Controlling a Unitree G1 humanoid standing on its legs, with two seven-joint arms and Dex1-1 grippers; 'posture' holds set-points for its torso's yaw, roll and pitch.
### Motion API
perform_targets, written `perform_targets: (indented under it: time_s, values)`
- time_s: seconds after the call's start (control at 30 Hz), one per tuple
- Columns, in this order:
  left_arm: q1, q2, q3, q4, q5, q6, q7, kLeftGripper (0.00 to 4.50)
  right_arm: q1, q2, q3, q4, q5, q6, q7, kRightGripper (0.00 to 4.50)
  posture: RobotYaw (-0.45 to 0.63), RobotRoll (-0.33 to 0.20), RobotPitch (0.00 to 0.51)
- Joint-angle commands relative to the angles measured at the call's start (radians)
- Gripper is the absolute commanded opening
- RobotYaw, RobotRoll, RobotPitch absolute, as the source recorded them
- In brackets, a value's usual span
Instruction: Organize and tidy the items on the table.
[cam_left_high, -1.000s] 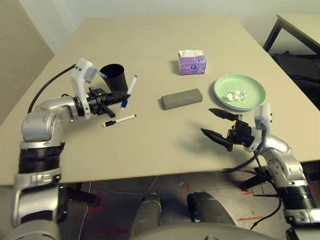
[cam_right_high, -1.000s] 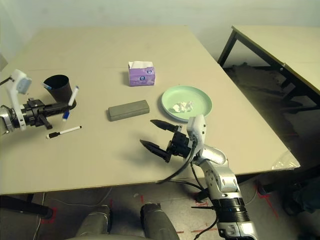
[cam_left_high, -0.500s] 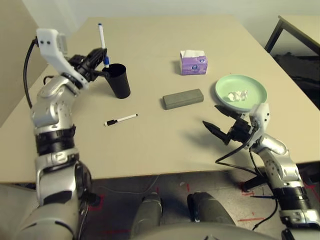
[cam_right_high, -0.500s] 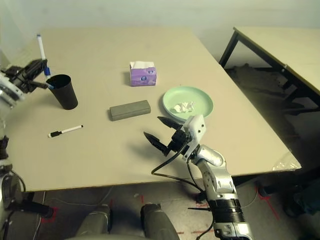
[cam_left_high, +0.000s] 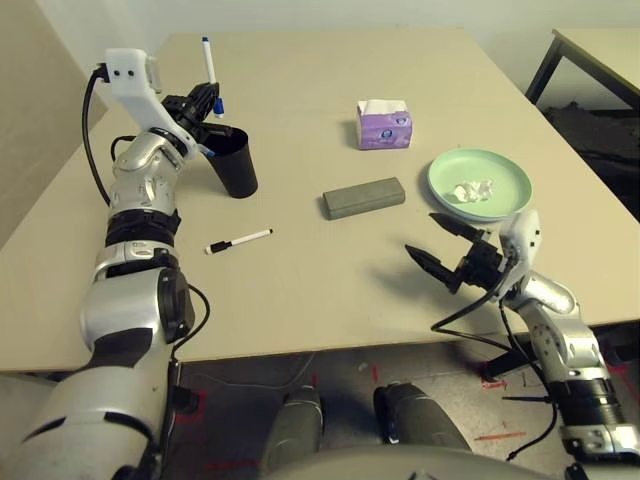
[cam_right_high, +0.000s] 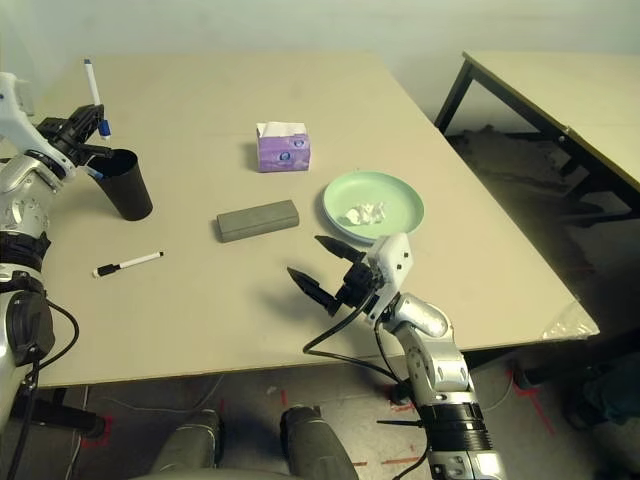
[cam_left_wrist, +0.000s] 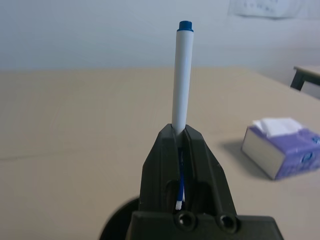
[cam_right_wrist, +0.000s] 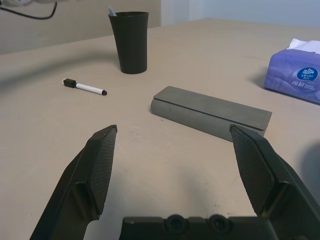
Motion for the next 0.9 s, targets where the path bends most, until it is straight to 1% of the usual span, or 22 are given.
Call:
perform_targets:
  time_s: [0.03,0.23,0.27,0.33,0.5,0.53,0.63,0.67,0.77,0.9]
  values:
    - [0.045,-0.01,-0.007,0.026,0.01,-0.031,-0.015,0.03,0.019,-0.014,-0.004,-0.016,-0.001,0.005,0.003,4.5,-0.11,0.0,0.098]
    - [0.089,-0.016,-0.002,0.004,-0.001,-0.016,-0.011,0.03,0.01,-0.018,0.004,-0.01,-0.001,0.007,0.009,4.5,-0.09,0.0,0.101]
    - [0.093,-0.015,-0.001,0.001,-0.002,-0.012,-0.01,0.7,0.007,-0.018,0.005,-0.008,-0.001,0.008,0.009,4.5,-0.09,0.0,0.102]
    - [0.1,-0.012,-0.002,-0.002,-0.001,-0.008,-0.012,1.23,0.0,-0.019,0.009,-0.001,-0.003,0.008,0.015,4.5,-0.09,0.0,0.104]
    - [0.092,0.003,-0.001,-0.011,-0.004,-0.001,-0.026,2.94,-0.012,-0.014,0.019,0.013,-0.007,0.007,0.028,4.5,-0.08,0.0,0.106]
    - [0.089,0.005,-0.002,-0.012,-0.003,0.0,-0.028,3.35,-0.014,-0.013,0.02,0.015,-0.008,0.007,0.029,4.5,-0.08,0.0,0.106]
    - [0.07,0.017,-0.009,-0.028,0.002,-0.007,-0.042,4.32,-0.016,-0.011,0.025,0.02,-0.01,0.003,0.032,4.5,-0.08,0.0,0.104]
    - [0.065,0.021,-0.011,-0.034,0.003,-0.01,-0.049,4.43,-0.018,-0.01,0.026,0.022,-0.011,0.002,0.033,4.5,-0.09,0.0,0.102]
    - [0.033,0.037,-0.049,-0.127,0.002,-0.004,-0.162,4.43,-0.022,-0.017,0.034,0.019,-0.011,-0.011,0.062,4.5,-0.09,0.0,0.098]
    - [0.013,0.069,-0.141,-0.249,0.02,0.081,-0.323,4.43,-0.019,-0.037,0.052,0.014,-0.002,-0.024,0.131,4.5,-0.09,0.0,0.096]
